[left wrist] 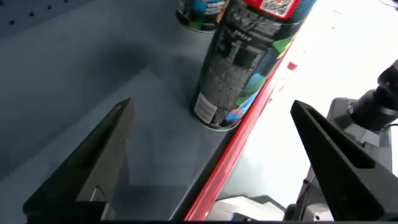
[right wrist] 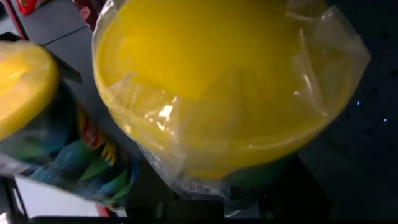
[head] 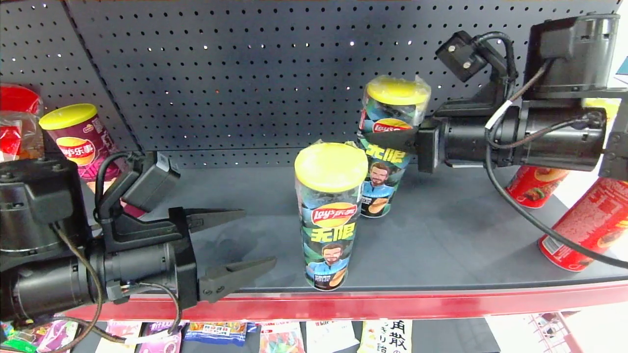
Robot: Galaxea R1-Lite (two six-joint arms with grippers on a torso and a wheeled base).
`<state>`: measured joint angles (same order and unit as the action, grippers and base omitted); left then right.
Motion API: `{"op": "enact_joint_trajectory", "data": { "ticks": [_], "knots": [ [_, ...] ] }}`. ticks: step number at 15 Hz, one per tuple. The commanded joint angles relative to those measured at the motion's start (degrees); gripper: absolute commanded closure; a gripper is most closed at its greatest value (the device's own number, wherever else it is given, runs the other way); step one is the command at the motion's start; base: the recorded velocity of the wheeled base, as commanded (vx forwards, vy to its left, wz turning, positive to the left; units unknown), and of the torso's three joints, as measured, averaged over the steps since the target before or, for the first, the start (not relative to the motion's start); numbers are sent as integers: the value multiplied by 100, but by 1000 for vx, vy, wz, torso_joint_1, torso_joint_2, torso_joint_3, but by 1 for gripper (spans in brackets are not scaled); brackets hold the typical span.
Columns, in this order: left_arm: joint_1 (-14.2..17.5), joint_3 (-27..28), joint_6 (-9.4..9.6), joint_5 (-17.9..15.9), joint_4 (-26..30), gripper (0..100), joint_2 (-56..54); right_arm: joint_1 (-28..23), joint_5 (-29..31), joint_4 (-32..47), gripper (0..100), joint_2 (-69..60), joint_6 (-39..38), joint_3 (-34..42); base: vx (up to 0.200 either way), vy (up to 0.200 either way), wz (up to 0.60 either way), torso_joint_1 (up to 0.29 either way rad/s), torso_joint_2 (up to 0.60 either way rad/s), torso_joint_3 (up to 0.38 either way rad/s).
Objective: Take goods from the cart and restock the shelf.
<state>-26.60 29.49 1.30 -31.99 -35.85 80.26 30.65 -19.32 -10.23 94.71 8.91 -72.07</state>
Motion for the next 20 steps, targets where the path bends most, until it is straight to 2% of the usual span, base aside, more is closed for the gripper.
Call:
{"op": "enact_joint_trajectory", "data": {
  "ticks": [1,6,11,20],
  "knots": [
    [32,-110,1,8,-62,0,-81,38,-28,38,100,505,23,-404,0,0,0,0,0,0],
    [392,-154,-7,-9,-89,0,-178,126,-28,47,100,786,23,-580,0,0,0,0,0,0],
    [419,-145,-34,17,-89,0,-160,152,-28,47,100,1146,14,-967,0,0,0,0,0,0],
    [419,-145,-113,8,-89,0,-125,284,-28,38,100,1278,-30,-1116,0,0,0,0,0,0]
  ]
}}
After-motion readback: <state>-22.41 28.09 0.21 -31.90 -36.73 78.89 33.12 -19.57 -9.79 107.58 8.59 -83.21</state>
